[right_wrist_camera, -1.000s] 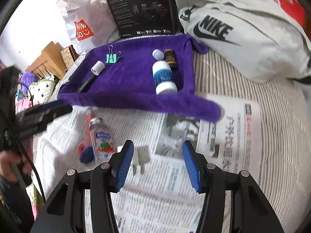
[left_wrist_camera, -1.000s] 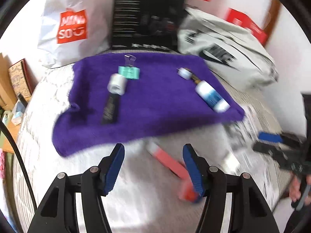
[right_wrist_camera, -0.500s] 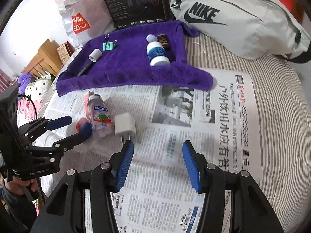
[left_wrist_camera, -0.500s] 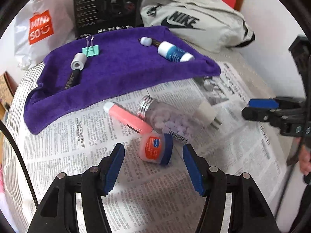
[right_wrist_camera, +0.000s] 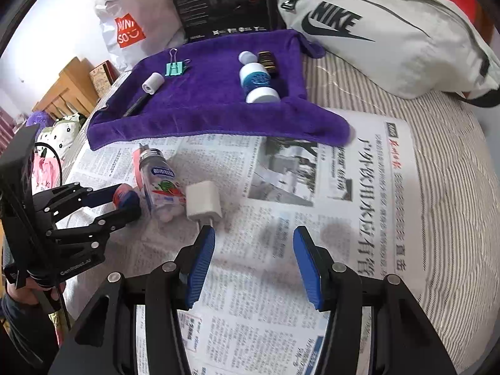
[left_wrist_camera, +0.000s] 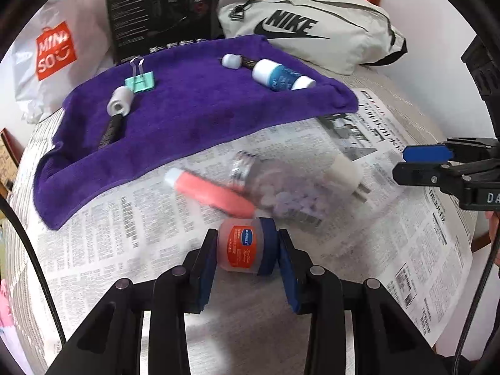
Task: Organize rigid objects
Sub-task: 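Grasp the Vaseline tin with the left gripper while the right gripper approaches the white plug, then grasp the white charger plug with the right gripper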
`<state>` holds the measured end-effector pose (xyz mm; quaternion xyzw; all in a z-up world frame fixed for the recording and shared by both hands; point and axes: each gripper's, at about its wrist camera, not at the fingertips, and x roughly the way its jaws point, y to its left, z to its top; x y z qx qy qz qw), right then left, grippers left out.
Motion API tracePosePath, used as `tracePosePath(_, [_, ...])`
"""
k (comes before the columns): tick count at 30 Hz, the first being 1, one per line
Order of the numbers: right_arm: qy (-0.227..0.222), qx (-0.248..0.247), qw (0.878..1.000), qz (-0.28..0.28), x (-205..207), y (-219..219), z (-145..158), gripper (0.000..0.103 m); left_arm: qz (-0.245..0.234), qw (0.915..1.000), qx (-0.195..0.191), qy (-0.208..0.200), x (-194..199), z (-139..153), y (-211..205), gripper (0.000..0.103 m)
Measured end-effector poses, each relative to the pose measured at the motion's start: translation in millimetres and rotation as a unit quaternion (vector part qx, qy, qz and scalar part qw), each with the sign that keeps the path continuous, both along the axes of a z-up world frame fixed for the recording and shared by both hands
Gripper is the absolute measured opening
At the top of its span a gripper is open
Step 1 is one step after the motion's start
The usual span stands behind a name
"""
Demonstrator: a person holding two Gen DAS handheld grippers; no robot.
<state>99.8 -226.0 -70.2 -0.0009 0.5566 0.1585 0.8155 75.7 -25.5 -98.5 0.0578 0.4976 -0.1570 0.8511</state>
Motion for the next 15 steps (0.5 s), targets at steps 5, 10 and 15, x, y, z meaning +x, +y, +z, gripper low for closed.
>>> tracePosePath(5, [0.000, -0.001, 1.000, 0.026, 8.9, 23.6, -5.5, 0.052, 0.029, 0.9995, -0.010, -0.002, -0.6, 5.3, 24.6, 0.035])
tracePosePath(10, [-0.002, -0.002, 0.999, 0.054, 12.0, 45.1, -10.6, 0.052, 0.041, 0.9990, -0.019, 0.003, -0.1, 4.9, 36.4, 0.035])
tracePosePath(15, [-0.004, -0.026, 0.998, 0.064, 16.3, 59.7, -22.0, 0.041, 0.048, 0.9985, -0.023, 0.009, 0.5, 1.3, 42.0, 0.035])
